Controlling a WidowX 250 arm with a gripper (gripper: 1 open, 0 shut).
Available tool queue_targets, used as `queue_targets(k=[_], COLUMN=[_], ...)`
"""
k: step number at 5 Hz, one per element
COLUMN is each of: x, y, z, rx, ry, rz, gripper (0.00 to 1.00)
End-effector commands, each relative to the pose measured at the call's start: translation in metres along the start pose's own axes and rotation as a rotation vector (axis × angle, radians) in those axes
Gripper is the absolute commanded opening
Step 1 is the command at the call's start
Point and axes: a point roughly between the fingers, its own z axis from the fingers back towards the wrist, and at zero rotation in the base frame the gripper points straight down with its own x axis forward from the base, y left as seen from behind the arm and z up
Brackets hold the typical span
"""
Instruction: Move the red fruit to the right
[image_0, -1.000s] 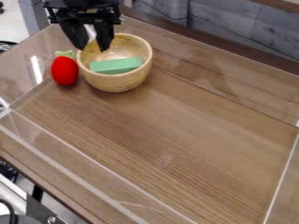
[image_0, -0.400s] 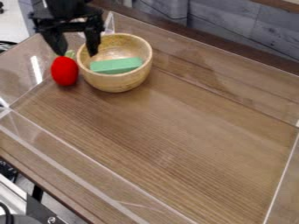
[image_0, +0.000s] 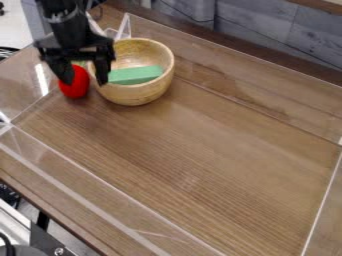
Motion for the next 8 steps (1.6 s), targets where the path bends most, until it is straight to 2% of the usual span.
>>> queue_targets(k=[1,2,3,4,5,6,7,8], x=[0.004,0.002,0.002,0.01,0.019,0.013,0.01,0.02], y=[0.001,0.0,-0.003,-0.014,-0.039,-0.061,-0.067,-0.082], z=[-0.011,-0.007,0.007,0.025,0.045,0.045,0.047,0.061], rx=[0.021,0.034,0.032,0.009,-0.033,-0.051,-0.064,-0.067], ry=[-0.028,-0.027,-0.028,-0.031,-0.027,-0.031,-0.034,-0.04], rz=[0.021,0.043,0.063,0.042,0.019,-0.031,-0.065,-0.044], gripper=[1.0,0.0,0.0,0.0,0.0,0.0,0.0,0.0])
